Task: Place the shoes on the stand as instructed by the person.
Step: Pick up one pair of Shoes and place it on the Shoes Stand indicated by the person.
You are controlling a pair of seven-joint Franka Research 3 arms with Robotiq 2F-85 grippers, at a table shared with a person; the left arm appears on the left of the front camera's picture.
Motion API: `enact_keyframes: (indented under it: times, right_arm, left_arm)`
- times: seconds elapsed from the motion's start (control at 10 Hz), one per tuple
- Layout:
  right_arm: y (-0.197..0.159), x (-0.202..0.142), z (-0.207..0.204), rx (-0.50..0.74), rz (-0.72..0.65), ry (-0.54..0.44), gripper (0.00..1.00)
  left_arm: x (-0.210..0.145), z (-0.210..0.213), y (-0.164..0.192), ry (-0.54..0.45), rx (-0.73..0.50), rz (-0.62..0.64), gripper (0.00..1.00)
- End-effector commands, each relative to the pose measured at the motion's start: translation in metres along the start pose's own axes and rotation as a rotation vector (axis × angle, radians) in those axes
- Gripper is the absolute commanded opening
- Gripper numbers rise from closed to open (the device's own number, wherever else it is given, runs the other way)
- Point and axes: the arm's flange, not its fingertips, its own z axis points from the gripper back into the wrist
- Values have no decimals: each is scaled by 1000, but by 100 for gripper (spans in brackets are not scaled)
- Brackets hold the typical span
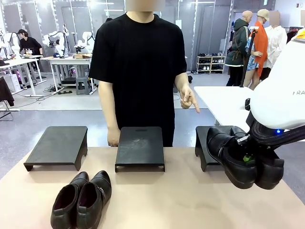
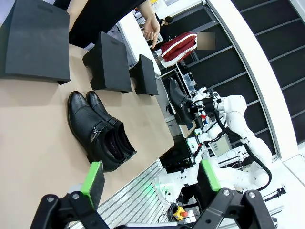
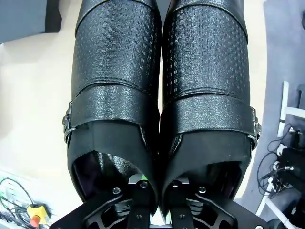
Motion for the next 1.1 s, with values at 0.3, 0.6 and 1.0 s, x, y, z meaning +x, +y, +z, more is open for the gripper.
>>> enact_keyframes:
  times: [0.3,0.6,1.0]
  right_arm:
    - [-13,32,-6,-10,1,-76,8]
    - [-34,91,-22,13,-19,-113,8]
    - [-57,155,-65,42,11,-138,8]
  left_arm:
    - [1,2,0,-5,-19,-10,100]
    - [1,2,0,-5,-19,-10,100]
    - [1,2,0,-5,-19,-10,100]
